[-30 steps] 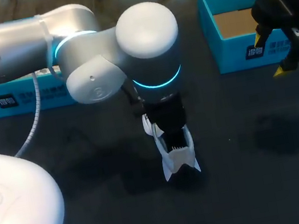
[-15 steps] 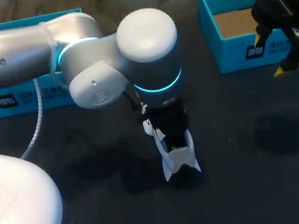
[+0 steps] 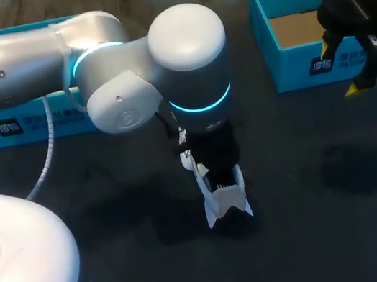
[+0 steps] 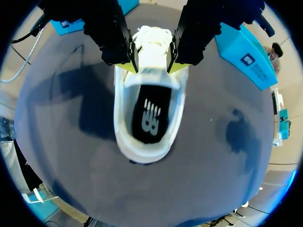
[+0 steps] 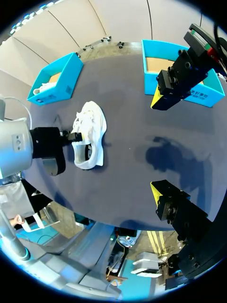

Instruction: Take the shoe out of the shoebox, open the shoe tongue, remove and reinsert the insole, then place the shoe into the shoebox

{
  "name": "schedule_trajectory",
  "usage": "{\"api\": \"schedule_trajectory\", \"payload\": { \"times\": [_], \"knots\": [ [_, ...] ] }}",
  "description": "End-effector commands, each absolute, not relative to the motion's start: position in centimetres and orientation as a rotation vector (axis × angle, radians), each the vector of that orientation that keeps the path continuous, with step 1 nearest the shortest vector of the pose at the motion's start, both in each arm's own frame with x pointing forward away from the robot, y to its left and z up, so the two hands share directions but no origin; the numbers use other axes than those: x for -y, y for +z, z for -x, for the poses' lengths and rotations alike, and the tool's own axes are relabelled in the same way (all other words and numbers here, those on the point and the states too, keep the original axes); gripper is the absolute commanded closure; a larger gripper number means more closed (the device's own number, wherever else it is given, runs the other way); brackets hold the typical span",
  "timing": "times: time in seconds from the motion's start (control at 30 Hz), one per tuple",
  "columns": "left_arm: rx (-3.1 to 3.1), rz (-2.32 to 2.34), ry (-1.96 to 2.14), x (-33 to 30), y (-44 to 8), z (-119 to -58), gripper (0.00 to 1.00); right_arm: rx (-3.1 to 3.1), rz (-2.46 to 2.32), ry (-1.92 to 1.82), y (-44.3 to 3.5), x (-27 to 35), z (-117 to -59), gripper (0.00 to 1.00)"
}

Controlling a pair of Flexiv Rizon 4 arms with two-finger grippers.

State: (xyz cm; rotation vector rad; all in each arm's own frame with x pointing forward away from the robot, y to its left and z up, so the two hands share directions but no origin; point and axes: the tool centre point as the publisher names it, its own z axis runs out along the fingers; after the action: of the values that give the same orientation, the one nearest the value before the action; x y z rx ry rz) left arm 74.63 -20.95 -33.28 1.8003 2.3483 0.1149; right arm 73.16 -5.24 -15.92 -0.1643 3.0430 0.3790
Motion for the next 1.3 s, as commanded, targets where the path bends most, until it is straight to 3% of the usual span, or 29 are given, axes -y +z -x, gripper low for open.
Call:
{"api": "schedule_trajectory", "payload": {
  "times": [0.03, 0.37, 0.5, 0.63, 0.67, 0.7, 0.73, 1.27, 1.3],
  "knots": [
    [-2.348, -1.812, 0.127, 21.2, -34.0, -74.4, 0.59, -3.046, 0.165, 0.375, -16.0, 5.1, -73.3, 0.0],
    [-2.44, -1.678, 0.175, 20.7, -31.9, -74.9, 0.62, -3.046, 0.165, 0.375, -16.0, 5.1, -73.3, 0.0],
    [-2.547, -1.494, 0.123, 20.1, -30.4, -74.7, 0.57, -3.046, 0.165, 0.375, -16.0, 5.1, -73.3, 0.0],
    [-2.728, -1.196, 0.074, 19.5, -29.0, -74.3, 0.45, -3.046, 0.165, 0.375, -16.0, 5.1, -73.3, 0.0],
    [-2.765, -1.138, 0.042, 19.5, -28.9, -74.1, 0.31, -3.046, 0.165, 0.375, -16.0, 5.1, -73.3, 0.0],
    [-2.797, -1.089, 0.015, 19.5, -28.8, -73.6, 0.03, -3.046, 0.165, 0.375, -16.0, 5.1, -73.3, 0.0],
    [-2.812, -1.069, -0.021, 19.5, -28.7, -73.2, 0.0, -3.046, 0.165, 0.375, -16.0, 5.1, -73.3, 0.0],
    [-2.812, -1.069, -0.021, 19.5, -28.7, -73.2, 0.0, -3.046, 0.165, 0.375, -16.0, 5.1, -73.3, 0.0],
    [-2.845, -0.903, -0.021, 19.5, -28.6, -73.0, 0.0, -3.046, 0.165, 0.375, -16.0, 5.1, -73.3, 0.0]
  ]
}}
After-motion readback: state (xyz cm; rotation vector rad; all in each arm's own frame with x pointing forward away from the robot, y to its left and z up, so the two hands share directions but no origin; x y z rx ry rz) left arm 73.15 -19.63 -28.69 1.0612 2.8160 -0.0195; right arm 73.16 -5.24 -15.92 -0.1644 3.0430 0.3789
